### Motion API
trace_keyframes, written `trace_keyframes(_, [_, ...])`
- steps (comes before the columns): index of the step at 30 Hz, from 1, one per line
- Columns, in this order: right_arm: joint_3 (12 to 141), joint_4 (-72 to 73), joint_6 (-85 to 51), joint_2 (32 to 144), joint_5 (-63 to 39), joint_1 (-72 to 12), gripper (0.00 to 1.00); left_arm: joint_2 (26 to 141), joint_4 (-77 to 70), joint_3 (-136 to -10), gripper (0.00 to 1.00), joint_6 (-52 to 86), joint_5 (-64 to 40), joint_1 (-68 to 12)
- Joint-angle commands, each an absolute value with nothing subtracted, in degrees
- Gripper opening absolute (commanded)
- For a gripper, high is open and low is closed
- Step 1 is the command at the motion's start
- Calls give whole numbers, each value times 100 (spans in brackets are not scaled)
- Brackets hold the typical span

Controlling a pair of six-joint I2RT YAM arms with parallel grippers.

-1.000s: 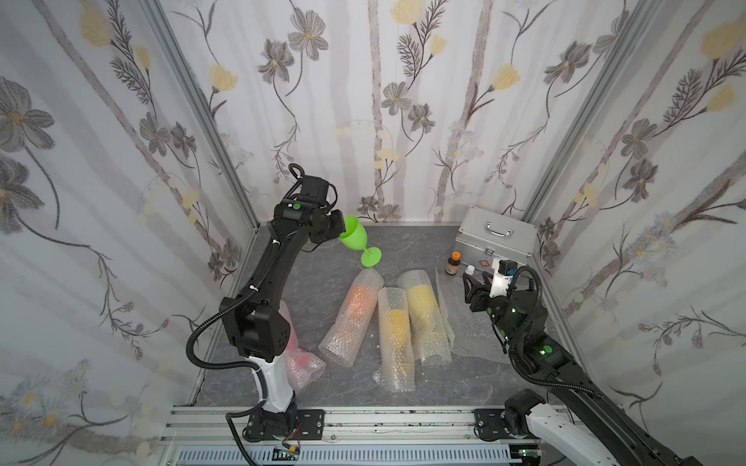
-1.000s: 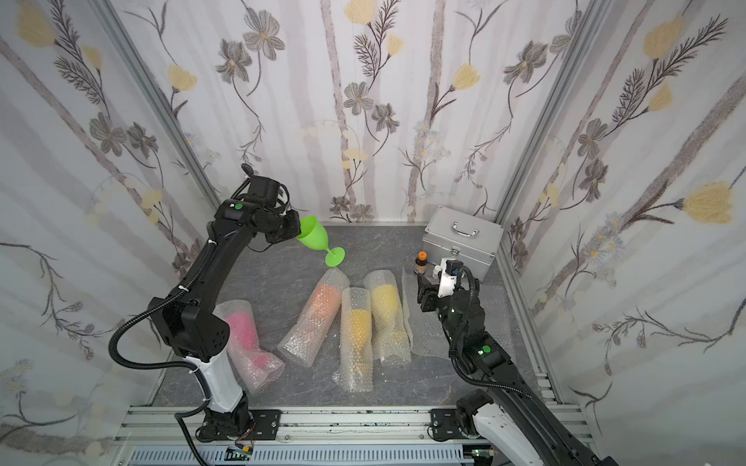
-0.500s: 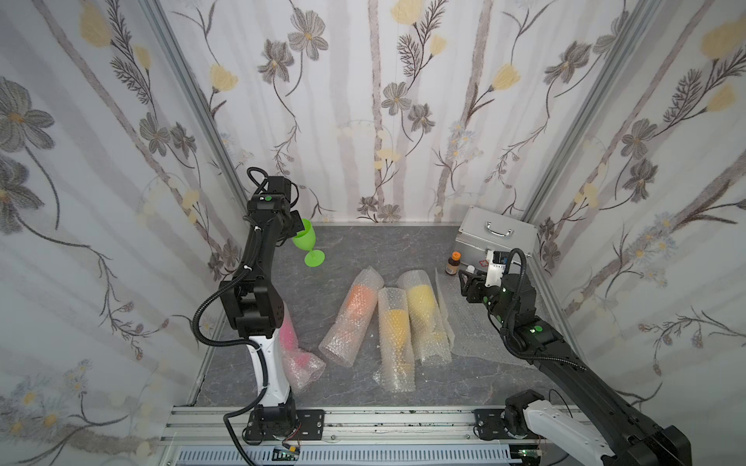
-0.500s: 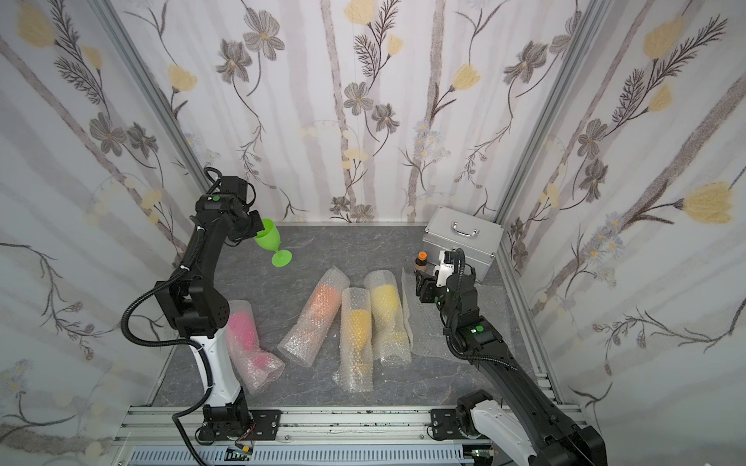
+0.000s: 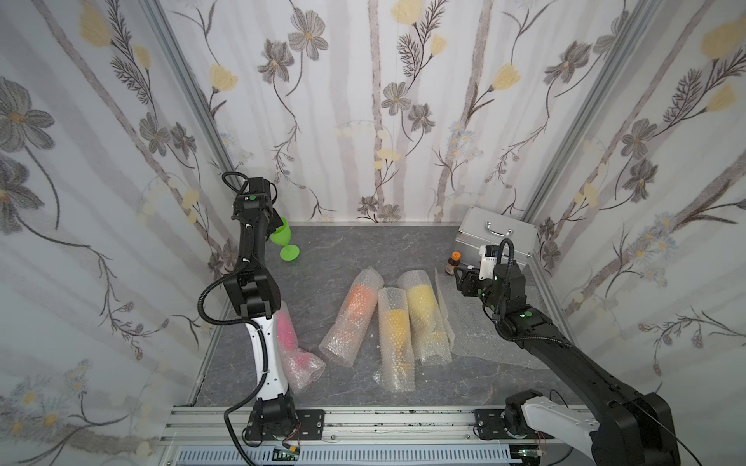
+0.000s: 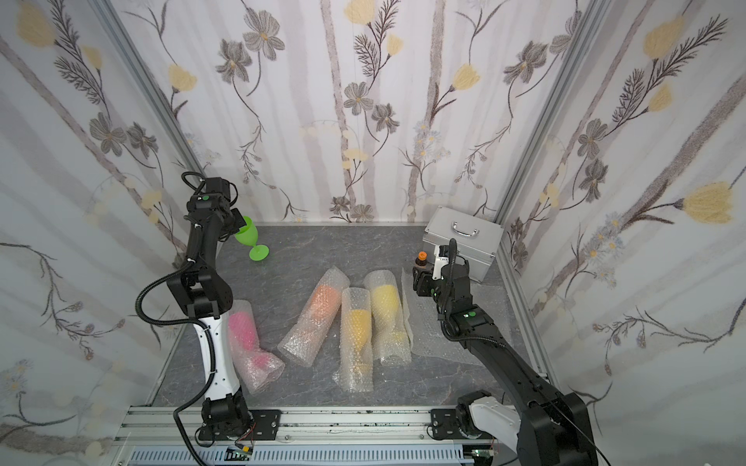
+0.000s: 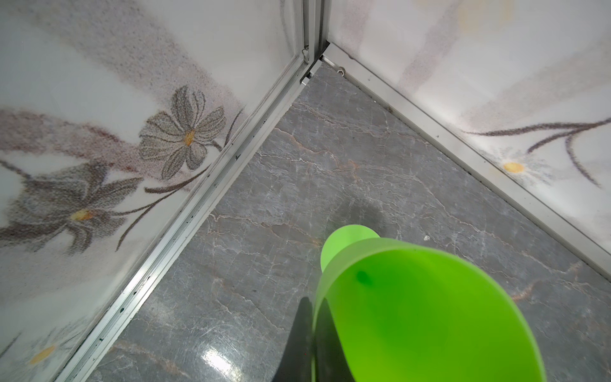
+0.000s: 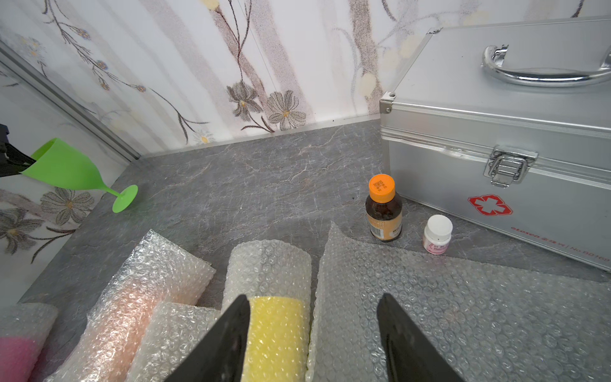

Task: Unpack wine glasses from bubble wrap
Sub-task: Place the wine glass at the corner of the board, then adjust the bubble wrap at the center of the board.

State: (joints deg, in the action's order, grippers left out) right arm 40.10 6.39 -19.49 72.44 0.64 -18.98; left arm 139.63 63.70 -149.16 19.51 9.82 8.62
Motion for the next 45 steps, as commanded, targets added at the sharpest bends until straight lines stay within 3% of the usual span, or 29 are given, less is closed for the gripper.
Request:
trace_keyframes(1, [4113,896,-2029,7362,-94,-1885,62,14190,6758,-15137,2,2043,1319,892])
trace_keyframes(7, [4108,905,-2065,7444,-208,-1876,62,14282,6818,-15134,6,2021,1445,908])
trace_keyframes(12, [4121,857,-2074,7462,-311,-1873,63,14292,6797,-15135,33,2030,1348,949])
trace_keyframes(21, [4125,640,-2161,7229,-427,-1886,63,13912,6876,-15055,54,2057,1098,916])
trace_keyframes(26, [4098,365,-2280,7029,-648,-1903,63,13199,6676,-14392,63,2017,914,750])
trace_keyframes(45, [3533,-631,-2829,6407,-93,-2956,57,9356,5111,-9858,68,2580,-108,-450])
